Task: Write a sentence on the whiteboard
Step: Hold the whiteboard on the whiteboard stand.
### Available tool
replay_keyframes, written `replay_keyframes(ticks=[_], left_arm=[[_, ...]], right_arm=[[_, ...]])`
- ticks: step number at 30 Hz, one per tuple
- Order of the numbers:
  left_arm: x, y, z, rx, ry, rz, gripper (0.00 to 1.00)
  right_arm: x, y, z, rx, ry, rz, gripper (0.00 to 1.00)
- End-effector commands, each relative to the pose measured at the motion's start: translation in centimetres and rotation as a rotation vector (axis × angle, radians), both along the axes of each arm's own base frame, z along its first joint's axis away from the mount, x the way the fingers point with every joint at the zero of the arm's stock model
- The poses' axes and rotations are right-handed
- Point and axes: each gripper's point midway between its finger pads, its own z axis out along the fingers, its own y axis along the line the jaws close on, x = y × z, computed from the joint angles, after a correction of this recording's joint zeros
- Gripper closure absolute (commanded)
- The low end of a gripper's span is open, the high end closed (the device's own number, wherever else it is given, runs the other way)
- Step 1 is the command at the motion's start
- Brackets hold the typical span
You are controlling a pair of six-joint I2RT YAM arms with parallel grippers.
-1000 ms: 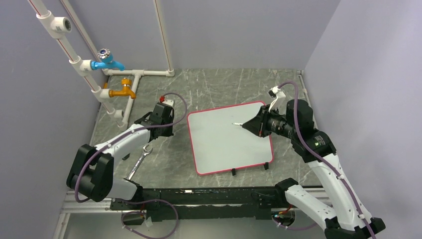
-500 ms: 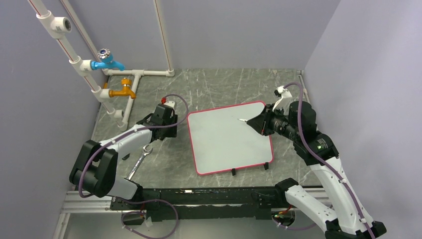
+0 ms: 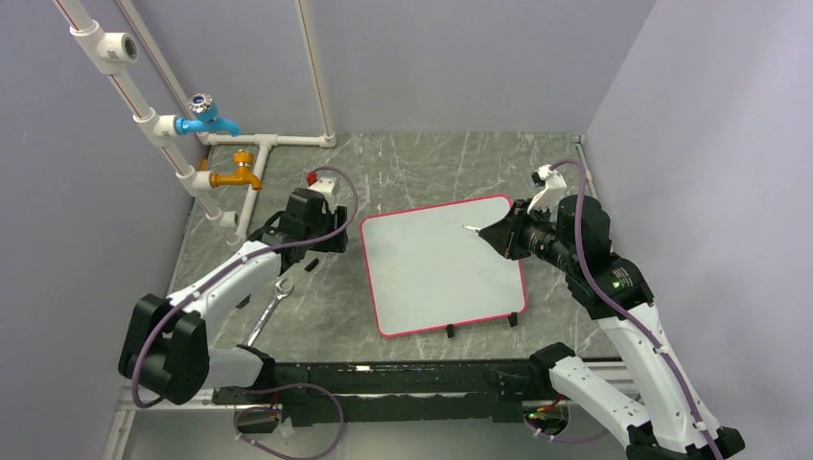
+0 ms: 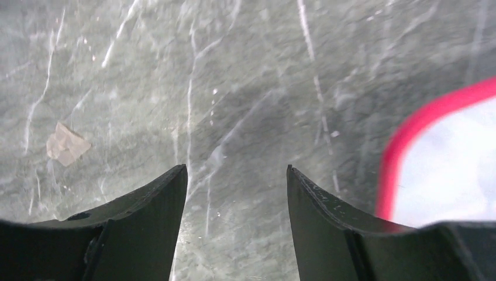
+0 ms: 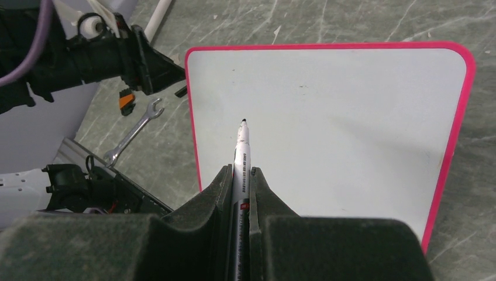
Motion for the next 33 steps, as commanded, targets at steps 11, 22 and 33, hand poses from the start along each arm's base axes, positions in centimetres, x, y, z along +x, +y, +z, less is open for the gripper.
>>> replay_keyframes(ticks=[11, 22, 33], left_arm=[[-0.8, -6.1, 8.9, -0.415, -0.229, -0.362, 0.28], [-1.9, -7.0, 8.1, -0.616, -0.241, -0.478, 0.34], [-2.0, -8.5, 6.0, -0.682, -0.189, -0.571, 0.41]], right_arm=[[0.3, -0.2, 1.7, 0.015, -0.054, -0.012, 1.00], [0.3, -0.2, 1.2, -0.002, -0.042, -0.011, 1.00], [0.6, -0.1, 0.8, -0.005, -0.031, -0.008, 1.00]])
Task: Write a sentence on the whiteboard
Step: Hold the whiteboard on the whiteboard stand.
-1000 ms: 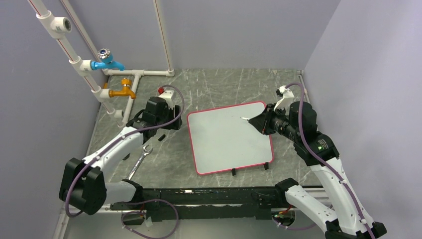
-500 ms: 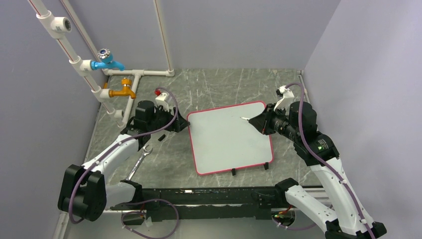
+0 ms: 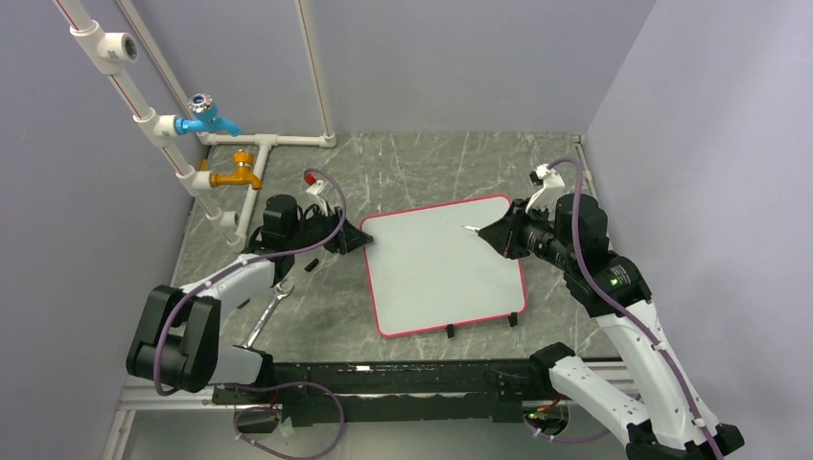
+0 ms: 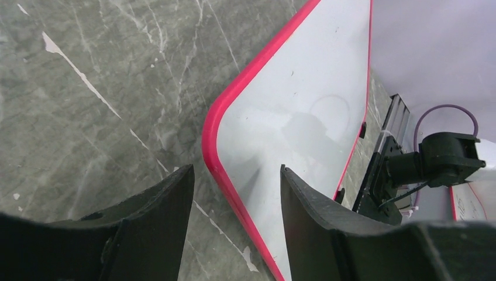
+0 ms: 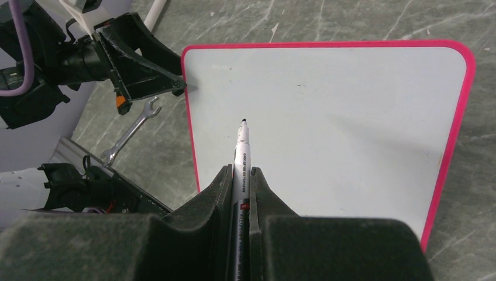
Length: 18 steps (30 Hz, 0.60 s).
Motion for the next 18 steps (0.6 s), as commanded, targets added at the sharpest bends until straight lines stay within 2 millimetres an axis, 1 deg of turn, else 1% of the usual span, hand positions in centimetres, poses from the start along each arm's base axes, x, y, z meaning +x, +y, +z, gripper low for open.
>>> replay_keyframes(ticks=[1, 5, 10, 14, 18], left_arm=[[-0.2, -1.1, 1.3, -0.073, -0.065, -0.089, 0.42], [-0.6, -1.8, 1.6, -0.118, -0.076, -0.149, 0.48], [-1.2, -2.4, 2.3, -0.156, -0.099, -0.214, 0.59], [-1.6, -2.8, 2.9, -0.159, -0.119, -0.238, 0.74], [-2.1, -3.6, 3.7, -0.144, -0.151, -0.263, 0.85]], right_arm=[[0.4, -0.1, 1.1, 0.003, -0.037, -0.007, 1.00], [0.6, -0.1, 1.0, -0.001, -0.034, -0.008, 1.00], [0.7, 0.0, 0.9, -0.003, -0.030, -0.008, 1.00], [0.8, 0.1, 0.8, 0.001, -0.029, -0.005, 1.00], [0.9, 0.2, 0.7, 0.004, -0.026, -0.003, 1.00]])
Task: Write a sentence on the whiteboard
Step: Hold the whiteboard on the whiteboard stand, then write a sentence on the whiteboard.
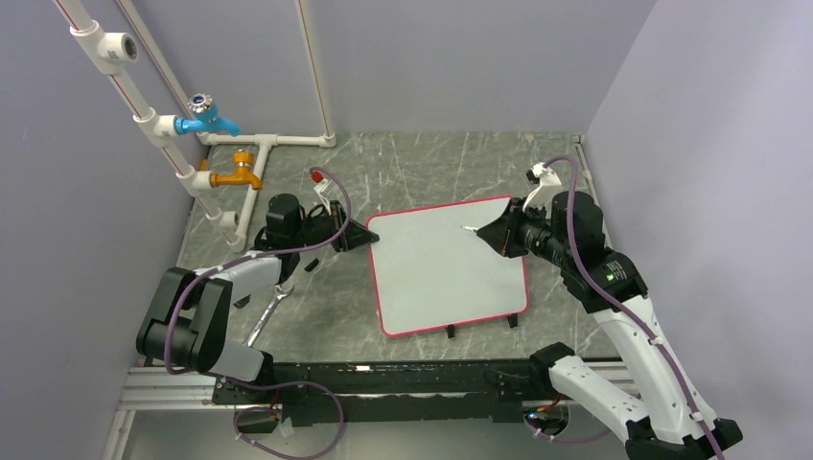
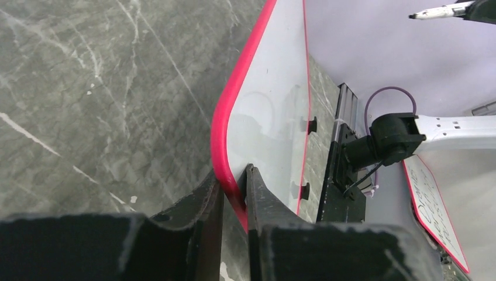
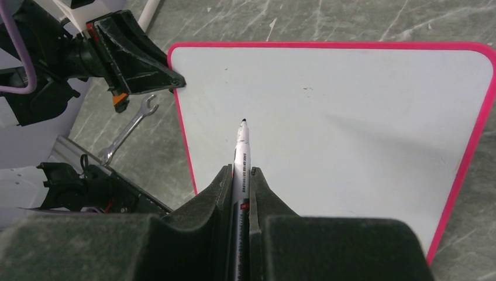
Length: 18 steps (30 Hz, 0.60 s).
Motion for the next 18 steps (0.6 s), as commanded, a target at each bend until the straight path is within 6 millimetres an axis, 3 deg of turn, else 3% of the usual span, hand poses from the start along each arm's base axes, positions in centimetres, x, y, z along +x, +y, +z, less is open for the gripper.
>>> replay_keyframes(ticks=[1, 11, 18], left_arm=[[-1.2, -1.6, 2.7, -0.015, -0.130, -0.088, 0.87], [-1.1, -4.0, 3.3, 0.030, -0.164, -0.118, 0.98], [-0.9, -4.2, 3.2, 0.048, -0.158, -0.093, 1.00]], right_arm=[[0.5, 0.0, 1.2, 0.012, -0.046, -0.004, 1.00], [0.3, 0.3, 1.1, 0.017, -0.047, 0.013, 1.00], [-0.5, 2.3, 0.4, 0.059, -0.074, 0.153, 1.00]])
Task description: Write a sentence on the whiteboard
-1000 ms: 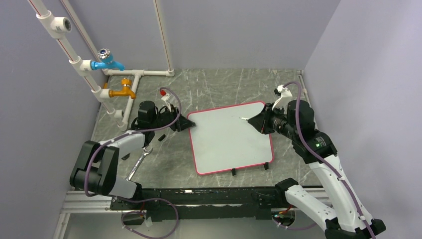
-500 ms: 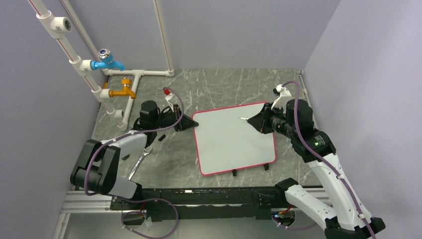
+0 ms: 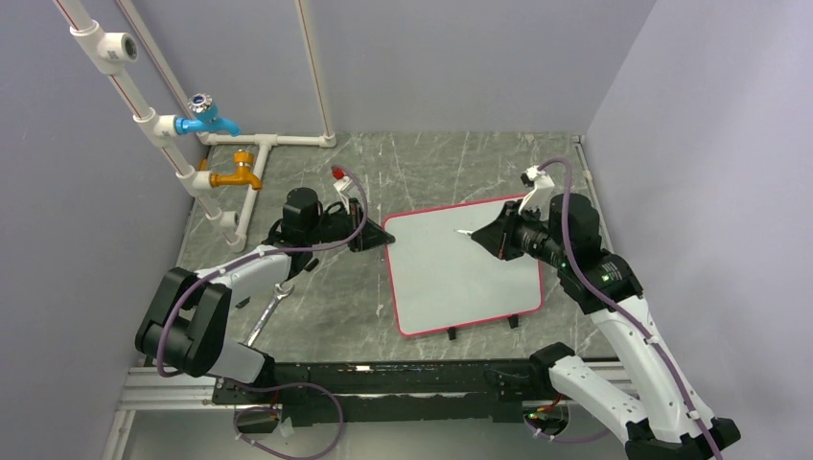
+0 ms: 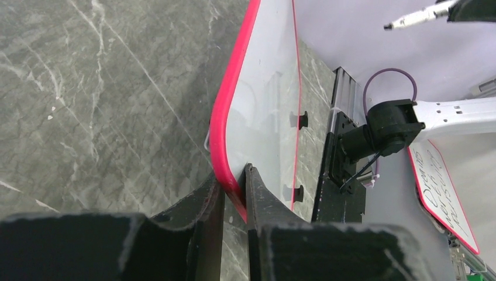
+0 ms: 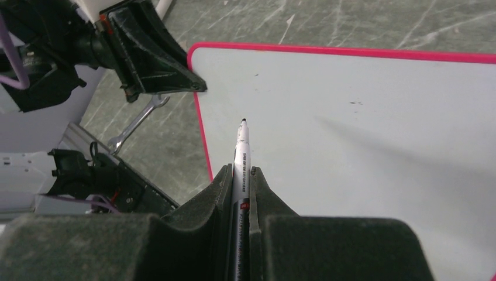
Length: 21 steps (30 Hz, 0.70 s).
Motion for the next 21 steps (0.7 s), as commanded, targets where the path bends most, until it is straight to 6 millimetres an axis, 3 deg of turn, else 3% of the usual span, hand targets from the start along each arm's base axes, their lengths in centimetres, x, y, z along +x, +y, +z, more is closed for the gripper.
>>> replay_keyframes(ticks=[1, 12, 21], left_arm=[[0.5, -0.5, 1.3, 0.016, -0.103, -0.003, 1.00], [0.5, -0.2, 1.3, 0.079, -0.110, 0.090, 1.00], [0.9, 0.5, 0.6, 0.114, -0.100, 0.174, 1.00]], right_arm=[[-0.3, 1.9, 0.4, 0.055, -0.070, 0.123, 1.00], [0.4, 5.9, -1.1, 0.023, -0.157, 0.176, 1.00], [0.8, 8.3, -2.3, -0.063, -0.231, 0.070, 1.00]])
